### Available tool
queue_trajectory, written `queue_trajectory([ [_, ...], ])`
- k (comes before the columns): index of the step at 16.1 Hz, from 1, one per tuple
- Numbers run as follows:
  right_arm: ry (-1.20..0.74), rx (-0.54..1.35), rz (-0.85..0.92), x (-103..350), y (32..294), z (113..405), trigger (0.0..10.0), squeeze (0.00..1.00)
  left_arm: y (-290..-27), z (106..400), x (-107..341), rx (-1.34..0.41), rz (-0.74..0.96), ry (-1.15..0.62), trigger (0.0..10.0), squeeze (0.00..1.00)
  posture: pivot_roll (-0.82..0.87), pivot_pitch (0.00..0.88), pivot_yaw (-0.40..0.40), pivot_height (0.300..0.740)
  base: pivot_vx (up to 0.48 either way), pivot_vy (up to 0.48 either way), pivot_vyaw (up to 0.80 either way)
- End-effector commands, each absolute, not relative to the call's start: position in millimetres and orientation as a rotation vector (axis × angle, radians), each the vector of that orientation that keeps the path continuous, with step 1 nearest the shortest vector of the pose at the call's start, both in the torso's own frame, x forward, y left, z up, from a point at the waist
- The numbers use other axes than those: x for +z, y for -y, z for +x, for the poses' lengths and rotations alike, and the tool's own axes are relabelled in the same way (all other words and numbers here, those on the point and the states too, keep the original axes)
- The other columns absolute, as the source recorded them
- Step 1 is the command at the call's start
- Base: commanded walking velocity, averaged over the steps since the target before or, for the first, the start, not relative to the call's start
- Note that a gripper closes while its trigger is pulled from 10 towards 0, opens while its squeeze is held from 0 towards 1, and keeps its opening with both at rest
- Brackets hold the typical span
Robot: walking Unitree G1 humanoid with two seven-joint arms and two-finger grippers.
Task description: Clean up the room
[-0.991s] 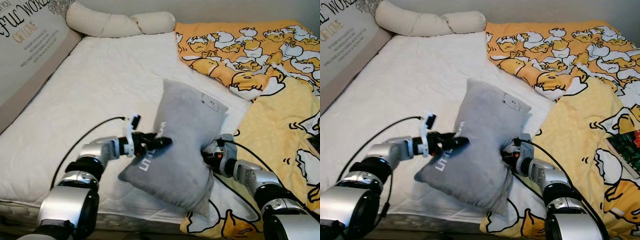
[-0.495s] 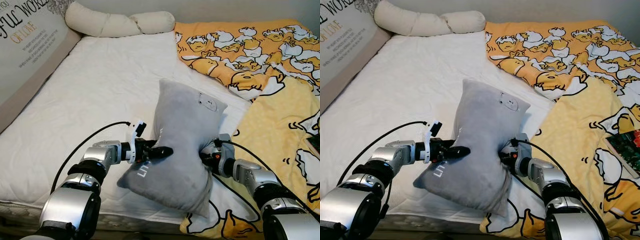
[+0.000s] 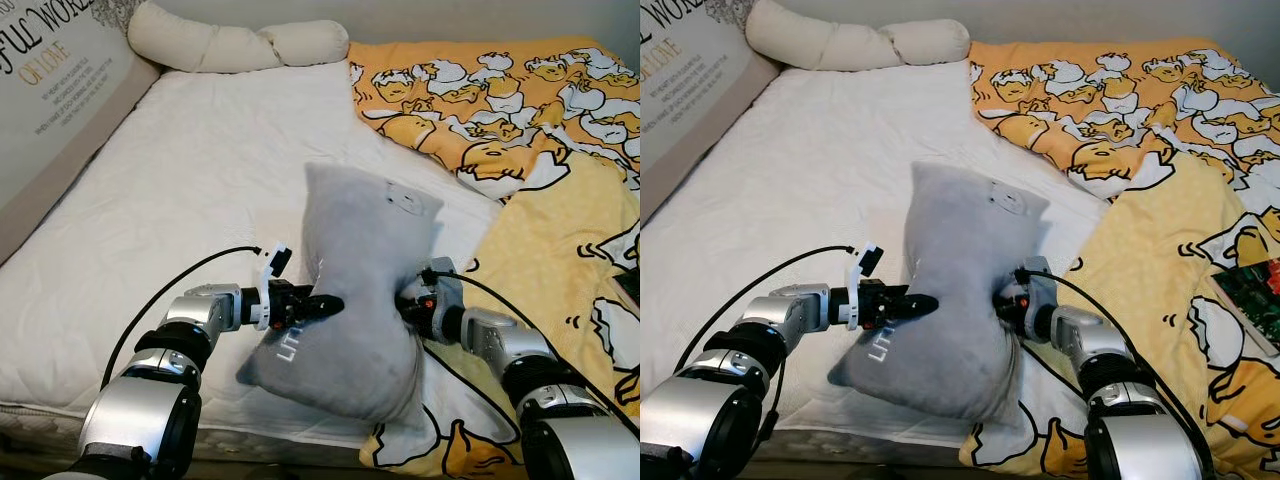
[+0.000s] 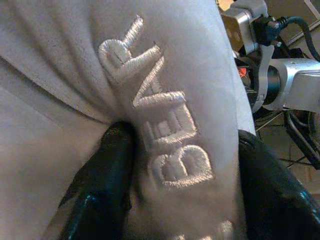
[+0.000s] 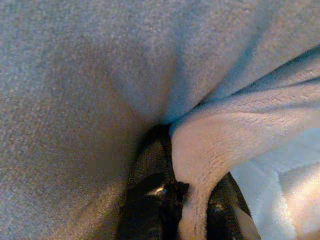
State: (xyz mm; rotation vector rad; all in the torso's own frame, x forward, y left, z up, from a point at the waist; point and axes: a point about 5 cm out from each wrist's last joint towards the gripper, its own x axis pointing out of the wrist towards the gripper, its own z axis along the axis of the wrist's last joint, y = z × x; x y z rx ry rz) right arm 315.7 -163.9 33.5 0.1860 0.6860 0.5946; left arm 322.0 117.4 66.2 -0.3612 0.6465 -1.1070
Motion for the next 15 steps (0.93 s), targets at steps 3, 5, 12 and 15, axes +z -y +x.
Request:
queue_trajectory([
  [3, -0.615, 0.637, 0.184, 46.1, 147.1, 326.7, 0.0, 0.0, -106.5, 314.1, 60.8, -1.173, -0.391, -0.676, 0.0, 0.0, -0.01, 0.0, 0.06, 0.74, 0.0, 0.0, 0.0],
  [5, -0.53, 0.572, 0.175, 58.3, 146.6, 338.2, 0.0, 0.0, -102.2, 319.7, 67.9, -1.161, -0.383, -0.598, 0.0, 0.0, -0.01, 0.0, 0.059, 0.74, 0.0, 0.0, 0.0],
  [12, -0.088, 0.524, 0.36, 138.2, 125.2, 376.1, 0.0, 0.0, -92.9, 357.0, 147.0, -1.093, -0.398, -0.144, 0.0, 0.0, -0.04, 0.0, 0.116, 0.74, 0.0, 0.0, 0.0],
  [15, 0.045, 0.478, 0.363, 157.0, 127.6, 374.5, 0.0, 0.0, -102.2, 356.6, 167.6, -0.967, -0.266, 0.011, 0.0, 0.0, -0.08, 0.0, 0.146, 0.74, 0.0, 0.0, 0.0],
])
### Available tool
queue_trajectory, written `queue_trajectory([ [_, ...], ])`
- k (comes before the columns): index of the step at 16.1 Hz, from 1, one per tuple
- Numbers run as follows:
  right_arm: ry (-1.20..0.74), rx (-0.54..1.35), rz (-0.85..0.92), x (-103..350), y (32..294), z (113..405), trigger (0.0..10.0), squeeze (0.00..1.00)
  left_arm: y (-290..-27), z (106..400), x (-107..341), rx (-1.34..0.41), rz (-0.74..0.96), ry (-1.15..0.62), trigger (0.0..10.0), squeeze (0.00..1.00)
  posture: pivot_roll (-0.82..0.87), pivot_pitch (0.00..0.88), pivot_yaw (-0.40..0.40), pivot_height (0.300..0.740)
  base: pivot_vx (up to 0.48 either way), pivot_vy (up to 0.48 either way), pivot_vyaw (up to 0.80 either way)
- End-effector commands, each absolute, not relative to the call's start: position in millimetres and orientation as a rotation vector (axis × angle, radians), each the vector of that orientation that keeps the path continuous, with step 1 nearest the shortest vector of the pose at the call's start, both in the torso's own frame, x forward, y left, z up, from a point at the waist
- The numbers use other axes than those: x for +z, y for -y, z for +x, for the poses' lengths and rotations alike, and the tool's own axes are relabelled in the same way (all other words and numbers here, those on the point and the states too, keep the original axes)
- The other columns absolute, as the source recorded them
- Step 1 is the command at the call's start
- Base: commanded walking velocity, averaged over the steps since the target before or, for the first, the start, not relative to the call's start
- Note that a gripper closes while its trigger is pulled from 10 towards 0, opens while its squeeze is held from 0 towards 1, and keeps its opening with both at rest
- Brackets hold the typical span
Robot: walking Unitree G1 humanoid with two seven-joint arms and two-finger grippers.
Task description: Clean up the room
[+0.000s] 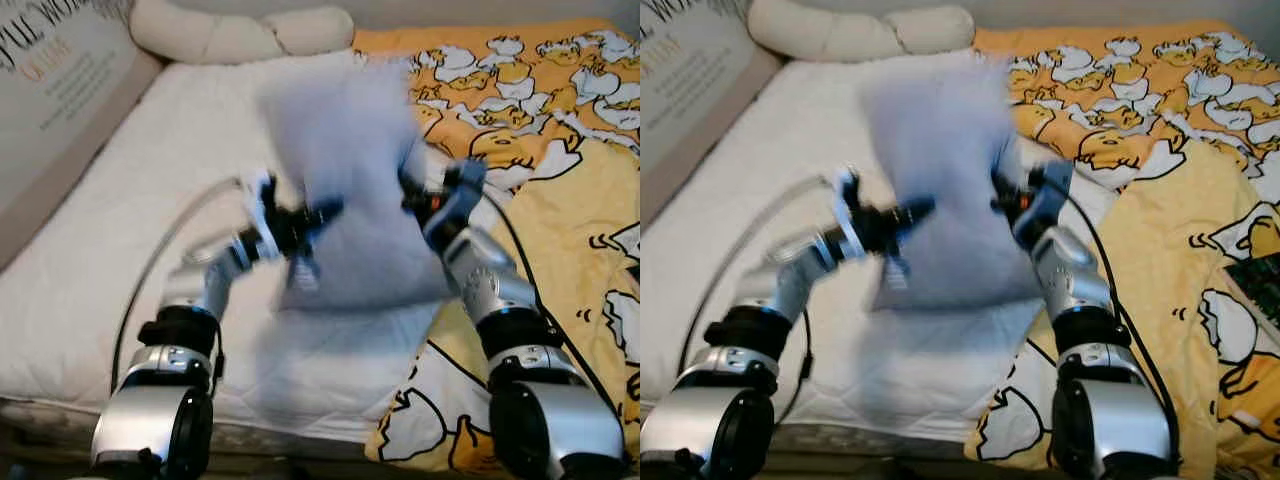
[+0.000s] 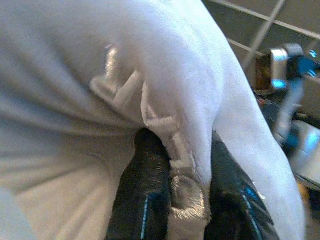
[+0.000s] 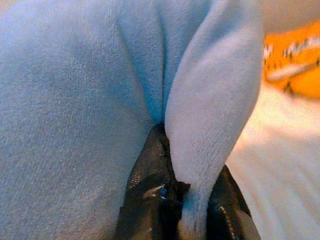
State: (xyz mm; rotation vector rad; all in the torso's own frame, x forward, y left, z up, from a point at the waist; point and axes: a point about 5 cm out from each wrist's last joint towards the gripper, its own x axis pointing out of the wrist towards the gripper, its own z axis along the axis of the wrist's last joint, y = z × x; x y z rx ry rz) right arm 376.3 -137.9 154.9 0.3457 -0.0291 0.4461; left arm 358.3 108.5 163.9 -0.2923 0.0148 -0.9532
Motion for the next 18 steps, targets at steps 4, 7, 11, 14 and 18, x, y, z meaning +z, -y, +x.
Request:
queue_trajectory([
  [4, 0.139, 0.471, 0.406, 155.8, 142.3, 354.4, 0.0, 0.0, -101.4, 345.8, 175.9, -0.857, -0.302, 0.15, 0.0, 0.0, -0.05, 0.0, 0.122, 0.74, 0.0, 0.0, 0.0],
  [7, 0.122, 0.468, 0.384, 154.4, 137.4, 353.7, 0.0, 0.0, -102.6, 343.6, 184.6, -0.819, -0.289, 0.211, 0.0, 0.0, -0.04, 0.0, 0.102, 0.74, 0.0, 0.0, 0.0],
  [11, 0.067, 0.488, 0.251, 146.3, 125.9, 341.6, 0.0, 0.0, -116.7, 333.8, 157.0, -0.683, -0.176, 0.099, 0.0, 0.0, -0.04, 0.0, 0.088, 0.74, 0.0, 0.0, 0.0],
  [14, 0.065, 0.449, 0.344, 142.0, 124.8, 333.9, 0.0, 0.0, -116.6, 325.0, 145.7, -0.643, -0.106, 0.061, 0.0, 0.0, -0.01, 0.0, 0.086, 0.74, 0.0, 0.0, 0.0],
  [18, 0.016, 0.39, 0.29, 127.9, 119.6, 328.3, 0.0, 0.0, -119.9, 322.5, 144.4, -0.541, -0.053, 0.028, 10.0, 0.0, 0.02, 0.0, 0.079, 0.74, 0.0, 0.0, 0.0],
])
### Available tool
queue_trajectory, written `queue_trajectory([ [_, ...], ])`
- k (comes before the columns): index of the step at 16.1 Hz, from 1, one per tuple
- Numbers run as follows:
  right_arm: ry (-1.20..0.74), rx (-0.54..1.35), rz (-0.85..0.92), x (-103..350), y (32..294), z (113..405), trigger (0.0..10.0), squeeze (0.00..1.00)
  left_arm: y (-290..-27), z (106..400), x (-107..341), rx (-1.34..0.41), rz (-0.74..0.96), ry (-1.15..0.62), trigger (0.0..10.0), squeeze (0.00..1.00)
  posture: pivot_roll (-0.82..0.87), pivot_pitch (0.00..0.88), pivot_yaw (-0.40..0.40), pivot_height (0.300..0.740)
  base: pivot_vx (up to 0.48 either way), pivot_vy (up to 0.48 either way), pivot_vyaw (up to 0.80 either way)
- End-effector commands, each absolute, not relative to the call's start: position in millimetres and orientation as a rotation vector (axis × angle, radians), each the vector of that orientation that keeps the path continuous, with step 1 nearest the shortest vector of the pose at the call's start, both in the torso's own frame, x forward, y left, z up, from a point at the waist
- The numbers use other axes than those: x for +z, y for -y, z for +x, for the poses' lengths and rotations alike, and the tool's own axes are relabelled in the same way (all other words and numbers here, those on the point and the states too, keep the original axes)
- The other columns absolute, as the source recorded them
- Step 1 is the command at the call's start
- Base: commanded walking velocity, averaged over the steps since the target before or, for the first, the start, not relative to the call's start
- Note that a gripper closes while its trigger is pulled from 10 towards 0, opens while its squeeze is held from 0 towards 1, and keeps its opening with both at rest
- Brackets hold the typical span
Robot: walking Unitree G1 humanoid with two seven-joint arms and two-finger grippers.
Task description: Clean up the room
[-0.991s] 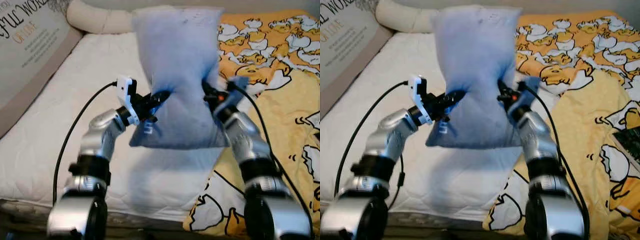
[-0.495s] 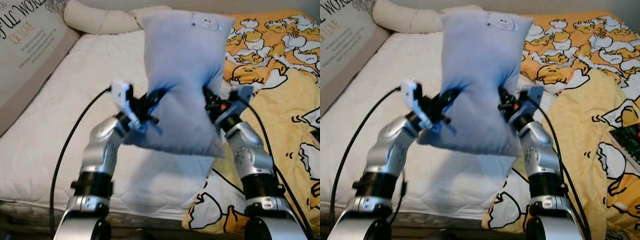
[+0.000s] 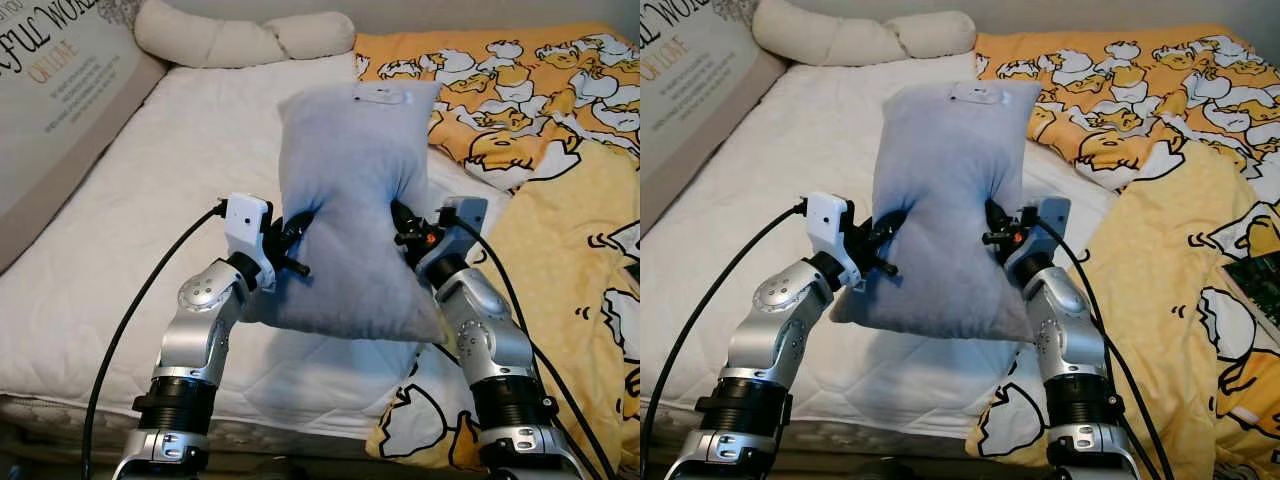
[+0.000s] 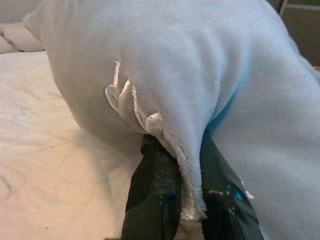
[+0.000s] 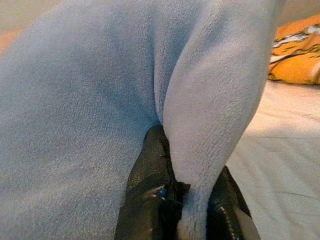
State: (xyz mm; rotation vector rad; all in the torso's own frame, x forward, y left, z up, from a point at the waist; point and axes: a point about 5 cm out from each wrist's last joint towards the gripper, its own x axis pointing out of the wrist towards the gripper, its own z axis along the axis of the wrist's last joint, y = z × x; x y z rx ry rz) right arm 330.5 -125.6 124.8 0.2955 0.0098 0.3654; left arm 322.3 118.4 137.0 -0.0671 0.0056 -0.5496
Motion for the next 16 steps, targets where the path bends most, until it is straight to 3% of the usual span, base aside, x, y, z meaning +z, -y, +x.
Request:
queue_trajectory([
  [1, -0.02, 0.351, 0.248, 122.6, 120.3, 328.5, 4.1, 0.0, -123.6, 323.1, 144.7, -0.509, -0.019, 0.033, 10.0, 0.0, 0.03, 0.0, 0.073, 0.74, 0.0, 0.0, 0.0],
  [2, -0.029, 0.341, 0.237, 121.3, 120.5, 328.6, 10.0, 0.0, -124.5, 323.3, 144.6, -0.501, -0.011, 0.032, 10.0, 0.0, 0.03, 0.0, 0.073, 0.74, 0.0, 0.0, 0.0],
  [4, -0.09, 0.279, 0.227, 114.3, 123.2, 331.3, 10.0, 0.0, -127.9, 324.6, 149.0, -0.49, -0.015, 0.04, 10.0, 0.0, 0.01, 0.0, 0.083, 0.74, 0.0, 0.0, 0.0],
  [10, -0.102, 0.233, 0.286, 112.0, 131.1, 324.8, 10.0, 0.0, -121.7, 330.6, 147.4, -0.469, -0.007, 0.018, 10.0, 0.0, -0.01, 0.0, 0.091, 0.74, 0.0, 0.325, 0.0],
  [13, -0.136, 0.25, 0.283, 107.6, 124.2, 324.3, 10.0, 0.0, -126.9, 328.2, 144.7, -0.448, 0.003, 0.004, 10.0, 0.0, 0.01, 0.0, 0.087, 0.74, 0.0, 0.336, -0.62],
  [16, -0.128, 0.235, 0.278, 110.3, 127.3, 324.8, 10.0, 0.0, -126.8, 330.5, 145.2, -0.441, 0.002, 0.0, 10.0, 0.0, 0.0, 0.0, 0.092, 0.74, 0.0, 0.337, 0.0],
])
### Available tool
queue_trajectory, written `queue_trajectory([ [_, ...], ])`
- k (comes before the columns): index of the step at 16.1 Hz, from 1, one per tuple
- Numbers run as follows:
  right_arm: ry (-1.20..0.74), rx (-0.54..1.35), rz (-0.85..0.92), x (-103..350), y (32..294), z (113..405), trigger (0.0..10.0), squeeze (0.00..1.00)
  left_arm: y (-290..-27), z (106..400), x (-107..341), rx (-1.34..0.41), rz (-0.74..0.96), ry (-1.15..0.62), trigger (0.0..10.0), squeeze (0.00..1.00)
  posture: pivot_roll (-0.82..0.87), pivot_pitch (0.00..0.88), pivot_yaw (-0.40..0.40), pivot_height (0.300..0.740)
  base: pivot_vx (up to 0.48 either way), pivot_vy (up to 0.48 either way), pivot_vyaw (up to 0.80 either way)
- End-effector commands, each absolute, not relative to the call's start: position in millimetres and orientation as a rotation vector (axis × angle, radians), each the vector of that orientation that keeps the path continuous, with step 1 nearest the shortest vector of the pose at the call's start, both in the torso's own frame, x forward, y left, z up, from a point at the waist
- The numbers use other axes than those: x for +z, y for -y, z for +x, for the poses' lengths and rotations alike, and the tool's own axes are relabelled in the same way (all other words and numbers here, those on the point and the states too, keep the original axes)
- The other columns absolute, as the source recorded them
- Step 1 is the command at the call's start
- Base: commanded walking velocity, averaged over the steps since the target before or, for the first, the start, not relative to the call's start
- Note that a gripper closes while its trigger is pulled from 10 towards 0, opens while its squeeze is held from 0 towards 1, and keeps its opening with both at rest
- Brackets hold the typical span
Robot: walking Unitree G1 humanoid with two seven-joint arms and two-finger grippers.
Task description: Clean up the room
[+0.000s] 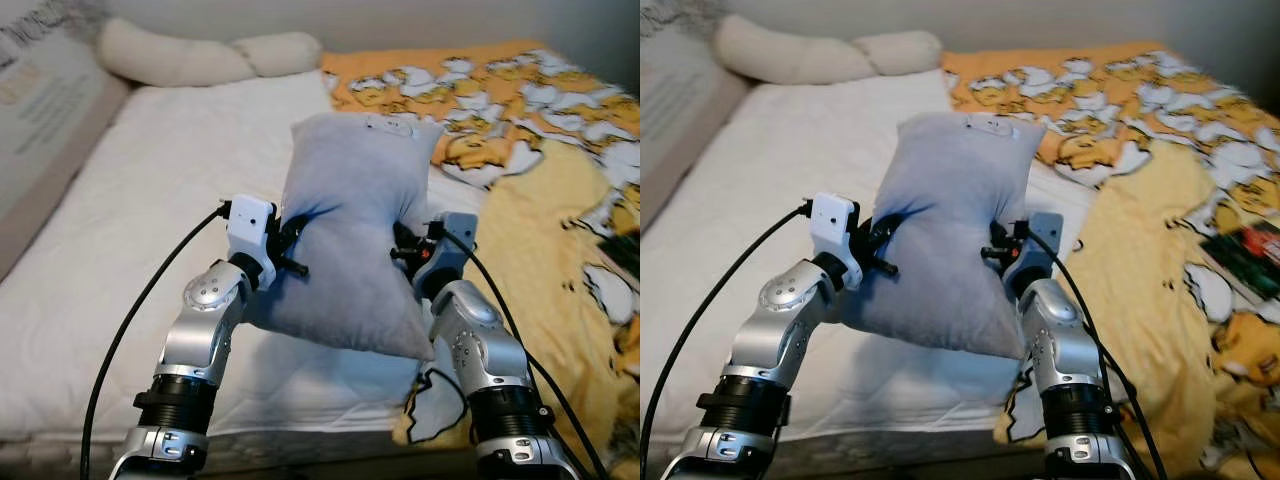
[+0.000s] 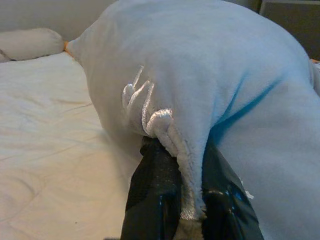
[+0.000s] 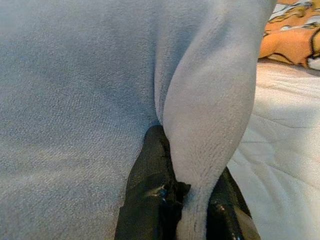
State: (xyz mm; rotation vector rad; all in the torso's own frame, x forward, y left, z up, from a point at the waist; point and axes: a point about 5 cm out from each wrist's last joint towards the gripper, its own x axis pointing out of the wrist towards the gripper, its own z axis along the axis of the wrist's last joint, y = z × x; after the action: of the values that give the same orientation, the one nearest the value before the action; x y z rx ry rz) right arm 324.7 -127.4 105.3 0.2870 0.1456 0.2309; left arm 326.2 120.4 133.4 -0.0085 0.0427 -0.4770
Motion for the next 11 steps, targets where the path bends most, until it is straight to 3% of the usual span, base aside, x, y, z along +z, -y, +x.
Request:
queue_trajectory([
  [1, -0.121, 0.202, 0.306, 112.3, 132.4, 326.3, 10.0, 0.0, -125.7, 333.0, 145.9, -0.439, 0.002, -0.001, 10.0, 0.0, -0.01, 0.0, 0.094, 0.74, 0.0, 0.337, 0.0],
  [3, -0.121, 0.191, 0.303, 113.1, 135.1, 328.1, 10.0, 0.0, -125.0, 334.5, 146.5, -0.434, 0.002, -0.002, 10.0, 0.0, -0.01, 0.0, 0.092, 0.74, 0.0, 0.337, 0.0],
  [7, -0.128, 0.186, 0.275, 113.6, 135.5, 331.5, 10.0, 0.0, -126.1, 336.7, 146.9, -0.424, 0.007, -0.008, 10.0, 0.0, 0.0, 0.0, 0.087, 0.74, 0.0, 0.337, -0.66],
  [11, -0.112, 0.203, 0.244, 117.9, 134.7, 334.5, 10.0, 0.0, -126.0, 339.7, 148.5, -0.423, 0.012, -0.005, 10.0, 0.0, 0.0, 0.0, 0.089, 0.74, 0.0, 0.338, 0.0],
])
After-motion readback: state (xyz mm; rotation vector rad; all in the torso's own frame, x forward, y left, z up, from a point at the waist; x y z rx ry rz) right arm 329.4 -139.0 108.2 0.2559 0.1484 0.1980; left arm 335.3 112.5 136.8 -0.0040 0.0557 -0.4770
